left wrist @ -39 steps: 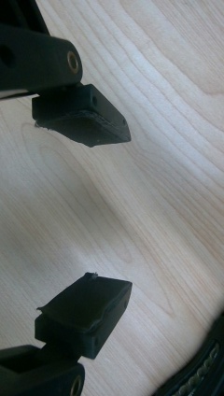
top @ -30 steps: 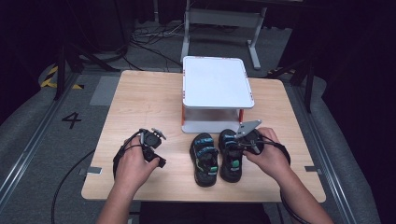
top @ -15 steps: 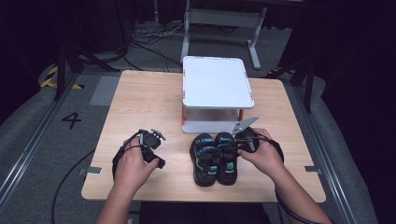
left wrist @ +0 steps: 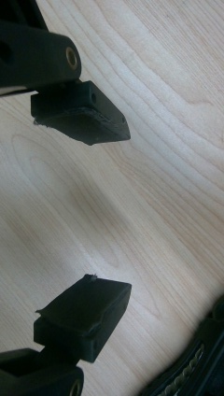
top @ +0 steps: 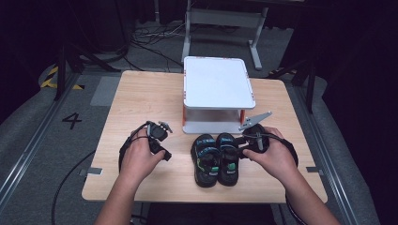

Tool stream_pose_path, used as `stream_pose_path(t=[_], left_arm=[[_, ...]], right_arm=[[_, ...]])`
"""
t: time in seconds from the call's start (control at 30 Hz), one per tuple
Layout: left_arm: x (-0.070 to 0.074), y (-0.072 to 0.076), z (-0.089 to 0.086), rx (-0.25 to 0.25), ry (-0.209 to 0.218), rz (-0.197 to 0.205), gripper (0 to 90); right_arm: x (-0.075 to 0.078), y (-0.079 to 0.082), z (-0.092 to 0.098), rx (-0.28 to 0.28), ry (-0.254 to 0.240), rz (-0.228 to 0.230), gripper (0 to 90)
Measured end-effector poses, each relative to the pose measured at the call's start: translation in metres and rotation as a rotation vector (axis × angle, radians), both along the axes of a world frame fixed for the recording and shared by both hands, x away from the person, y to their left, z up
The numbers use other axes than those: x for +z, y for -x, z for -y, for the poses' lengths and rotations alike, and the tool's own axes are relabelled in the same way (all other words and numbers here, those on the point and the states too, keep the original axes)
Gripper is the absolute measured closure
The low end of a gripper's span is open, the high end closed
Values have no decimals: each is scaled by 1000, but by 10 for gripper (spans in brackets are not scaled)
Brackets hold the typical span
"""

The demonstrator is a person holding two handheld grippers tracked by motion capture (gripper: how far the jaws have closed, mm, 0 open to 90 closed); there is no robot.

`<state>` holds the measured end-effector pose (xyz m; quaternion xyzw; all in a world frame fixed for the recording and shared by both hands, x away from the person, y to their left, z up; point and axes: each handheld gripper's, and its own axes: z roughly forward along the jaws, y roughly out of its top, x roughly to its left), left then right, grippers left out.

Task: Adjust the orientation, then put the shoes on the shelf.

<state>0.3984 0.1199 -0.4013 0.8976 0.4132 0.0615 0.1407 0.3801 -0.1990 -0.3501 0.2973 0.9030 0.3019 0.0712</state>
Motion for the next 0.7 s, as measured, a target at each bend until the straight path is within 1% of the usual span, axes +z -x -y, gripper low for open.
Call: stream_pose_path(t=[0.07, 0.1, 0.13, 0.17, 0.2, 0.23, 0.3, 0.33, 0.4, 0.43, 0.47, 0.5, 0.53, 0.57, 0.6, 0.63, 0.67, 0.7], left_arm=[[2, -1, -1, -1, 5, 5, 238], [3, -1, -1, 2, 3, 8, 238], [4, -1, -1, 3, 12, 11, 238], [4, -1, -2, 2, 16, 15, 238], [4, -2, -2, 3, 16, 9, 238], [4, -3, -2, 2, 16, 11, 238], [4, -3, -2, -2, 11, 11, 238], [4, -3, -2, -2, 11, 11, 238], [3, -3, -1, -4, 11, 11, 238], [3, -3, -1, -4, 11, 11, 238], [3, -3, -1, -4, 11, 7, 238], [3, -2, 0, -6, 11, 11, 238], [2, -1, 0, -1, 13, 8, 238], [2, 0, 0, -5, 8, 5, 238], [2, 0, -1, -6, 5, 2, 238], [2, 0, -1, -4, 7, 5, 238], [2, 1, -1, -3, 6, 13, 238], [2, 2, 0, 1, 6, 9, 238]], right_arm=[[3, 4, -5, -24, 13, -6, 468], [4, 5, -7, -28, 13, 2, 455], [4, 7, -10, -28, 16, 5, 449], [4, 9, -12, -33, 30, -10, 448], [3, 10, -15, -26, 47, -10, 440], [2, 12, -17, -25, 63, -13, 434], [0, 16, -20, -37, 88, -24, 433], [-1, 17, -22, -40, 93, -25, 428], [-4, 20, -26, -53, 89, -51, 425], [-4, 20, -26, -53, 89, -51, 425], [-7, 23, -29, -68, 86, -83, 427], [-7, 23, -29, -68, 86, -83, 427], [-8, 24, -31, -79, 85, -100, 430], [-9, 24, -34, -94, 87, -122, 435], [-11, 25, -36, -118, 93, -153, 434], [-12, 24, -38, -136, 109, -178, 442], [-13, 23, -40, -151, 130, -190, 458], [-14, 22, -42, -163, 143, -199, 457]])
